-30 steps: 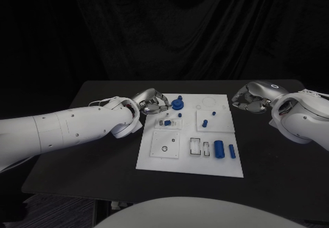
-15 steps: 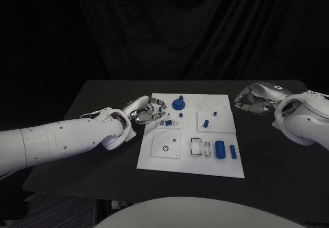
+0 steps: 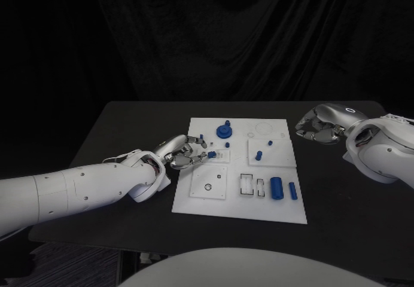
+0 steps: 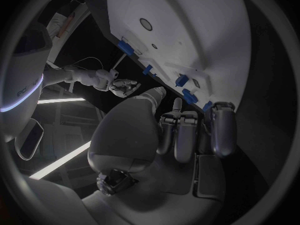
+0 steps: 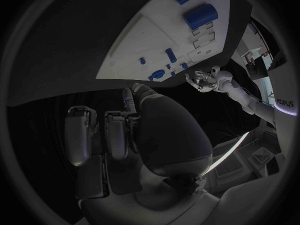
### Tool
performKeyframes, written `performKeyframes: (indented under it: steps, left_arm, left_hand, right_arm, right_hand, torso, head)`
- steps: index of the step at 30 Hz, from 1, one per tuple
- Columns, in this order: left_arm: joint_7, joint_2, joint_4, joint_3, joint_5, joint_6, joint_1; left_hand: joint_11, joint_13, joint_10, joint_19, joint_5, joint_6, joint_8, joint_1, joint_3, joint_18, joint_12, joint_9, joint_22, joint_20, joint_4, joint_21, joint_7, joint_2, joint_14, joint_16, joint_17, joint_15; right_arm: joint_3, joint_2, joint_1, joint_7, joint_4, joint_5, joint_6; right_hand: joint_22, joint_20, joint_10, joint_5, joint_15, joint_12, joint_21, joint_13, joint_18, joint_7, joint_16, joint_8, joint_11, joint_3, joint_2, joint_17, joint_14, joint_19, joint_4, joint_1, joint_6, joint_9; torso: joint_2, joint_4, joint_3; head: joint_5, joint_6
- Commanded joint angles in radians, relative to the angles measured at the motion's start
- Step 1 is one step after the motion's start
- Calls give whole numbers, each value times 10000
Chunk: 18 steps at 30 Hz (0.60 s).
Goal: Assemble the parts on the task board
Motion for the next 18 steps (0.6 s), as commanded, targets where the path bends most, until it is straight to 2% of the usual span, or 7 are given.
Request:
performKeyframes:
  steps: [1, 5, 11, 18]
  left_arm:
    - [-312, 84, -78, 11, 31, -301, -59]
    - [-441, 159, -175, 11, 31, -344, -114]
    - [-571, 269, -291, 11, 31, -538, -174]
    - [-700, 374, -375, 11, 32, -597, -220]
  left_hand:
    - [57, 2632, 1051, 1, -77, -78, 49, -28, -13, -171, 26, -5, 818, 47, 76, -18, 13, -72, 1057, 26, 2633, 39]
    - [64, 2632, 1051, 2, -128, -138, 107, -39, -24, -172, 26, 11, 826, 52, 108, -17, 20, -66, 1057, 26, 2633, 44]
    - [68, 2632, 1051, -7, -427, -391, 385, -34, -78, -167, 26, 88, 838, 62, 194, -29, 21, -52, 1057, 26, 2633, 50]
    - [59, 2632, 1051, 10, -593, -632, 706, 92, -94, -168, 26, 169, 865, 55, 156, -25, 14, -25, 1057, 26, 2633, 40]
  right_arm:
    - [6, -12, -21, -196, 23, -26, 106]
    - [6, -4, -22, -198, 20, -26, 123]
    - [6, -22, -25, -202, 19, -26, 134]
    - [6, -3, -28, -204, 6, 26, 165]
  right_hand:
    - [2253, 78, 599, 63, 79, -25, -20, 2153, 48, 39, -20, -58, 69, 53, -24, 2186, 899, 504, 29, 87, 7, -12]
    - [2250, 81, 598, 57, 79, -27, -28, 2151, 50, 36, -27, -66, 65, 61, -29, 2179, 897, 500, 36, 71, 8, -18]
    - [2250, 81, 598, 57, 79, -27, -28, 2151, 50, 36, -27, -66, 65, 61, -29, 2179, 897, 500, 36, 71, 8, -18]
    - [2250, 81, 598, 57, 79, -27, -28, 2151, 50, 36, -27, -66, 65, 61, -29, 2179, 897, 500, 36, 71, 8, -18]
  torso:
    - [22, -42, -8]
    - [22, -23, 0]
    - [6, -11, -2]
    - [5, -37, -1]
  head:
    - [50, 1]
    - [29, 1]
    - [13, 1]
    - [33, 1]
